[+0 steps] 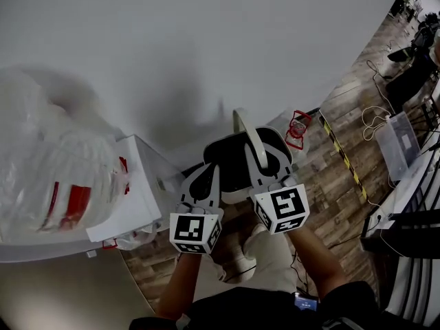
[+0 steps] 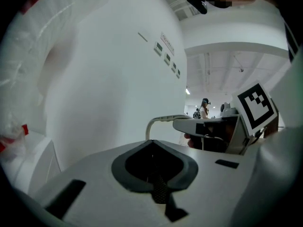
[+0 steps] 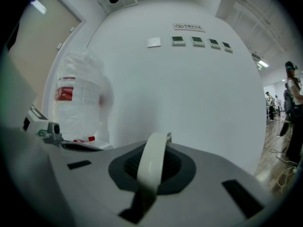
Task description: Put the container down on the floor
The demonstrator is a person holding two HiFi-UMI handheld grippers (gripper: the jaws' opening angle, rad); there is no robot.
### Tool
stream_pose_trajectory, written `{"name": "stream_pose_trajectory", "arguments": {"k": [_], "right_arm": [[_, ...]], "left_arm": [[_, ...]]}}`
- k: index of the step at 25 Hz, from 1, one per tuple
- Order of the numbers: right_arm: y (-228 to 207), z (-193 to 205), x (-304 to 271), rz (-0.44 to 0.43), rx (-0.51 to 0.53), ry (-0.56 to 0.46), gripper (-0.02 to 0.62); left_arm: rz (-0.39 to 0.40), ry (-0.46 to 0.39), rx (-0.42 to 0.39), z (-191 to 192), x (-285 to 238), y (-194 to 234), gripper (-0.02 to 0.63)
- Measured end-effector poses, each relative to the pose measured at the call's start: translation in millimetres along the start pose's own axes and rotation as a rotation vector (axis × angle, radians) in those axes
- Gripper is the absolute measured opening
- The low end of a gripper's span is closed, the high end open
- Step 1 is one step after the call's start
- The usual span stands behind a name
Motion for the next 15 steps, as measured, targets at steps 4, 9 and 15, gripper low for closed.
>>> {"name": "stream_pose_trajectory", "arguments": {"k": [4, 9, 15], "right_arm": [[-6.4, 32.9, -7.7, 0.004, -0.003, 0.006, 0.029], [-8.9, 71.8, -16.6, 0.009, 0.0, -0.004, 0.029], [-15.4, 104.2, -32.3, 0.016, 0.003, -0.019, 0.029]], "left_arm": [[0.009, 0.012, 0.018, 37.1, -5.7, 0.4, 0.017], [0.008, -0.009, 0.006, 73.6, -8.0, 4.4, 0.017], [0.011, -0.023, -0.002, 107.5, -14.7, 15.2, 0.017]]}}
Point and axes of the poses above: the fingertips, and each gripper's own axes: x backward along the fingers, y to its left, z out of its underside, the point moved 2 cm from there along x, backward along the fingers, and after that the axes turned 12 degrees about -x, right-handed, at the moved point
